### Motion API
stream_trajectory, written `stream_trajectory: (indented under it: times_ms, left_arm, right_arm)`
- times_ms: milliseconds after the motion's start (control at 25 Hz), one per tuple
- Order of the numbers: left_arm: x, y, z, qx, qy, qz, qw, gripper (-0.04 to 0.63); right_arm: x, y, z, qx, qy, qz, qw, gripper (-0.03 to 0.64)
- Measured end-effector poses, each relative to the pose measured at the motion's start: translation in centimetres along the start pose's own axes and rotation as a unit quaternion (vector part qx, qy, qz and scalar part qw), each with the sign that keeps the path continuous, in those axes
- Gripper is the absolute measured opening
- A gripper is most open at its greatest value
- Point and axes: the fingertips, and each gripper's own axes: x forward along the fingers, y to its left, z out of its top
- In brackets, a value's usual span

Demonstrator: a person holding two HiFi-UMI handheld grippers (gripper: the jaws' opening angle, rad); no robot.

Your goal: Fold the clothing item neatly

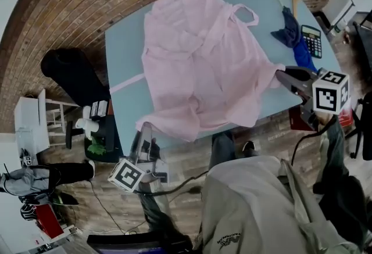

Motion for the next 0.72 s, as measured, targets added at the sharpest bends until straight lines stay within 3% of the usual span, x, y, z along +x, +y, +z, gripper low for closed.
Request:
stream_trajectory:
  times_ms: [120, 240, 480, 720]
  left_arm:
    - [4.0, 2.5, 4.4, 0.068, 0.008, 0.036, 0.9970, 0.052]
    - [8.3, 5.1, 6.9, 0.089, 0.011, 0.043, 0.9951, 0.052]
    - [15.4, 10.0, 8.7, 0.074, 0.038, 0.058, 0.9949, 0.052]
    - [20.7, 15.2, 8.4, 0.073, 0.077, 0.072, 0.9917, 0.057]
  right_arm:
    - [3.4, -2.9, 3.6, -0.002, -0.007, -0.026, 1.000, 0.028]
    - [6.7, -5.4, 6.0, 0.006, -0.015, -0.045, 0.999, 0.028]
    - [13.1, -9.4, 8.1, 0.029, -0.017, -0.071, 0.997, 0.028]
    - [18.6, -14.3, 8.6, -0.012, 0.020, -0.116, 0.993, 0.028]
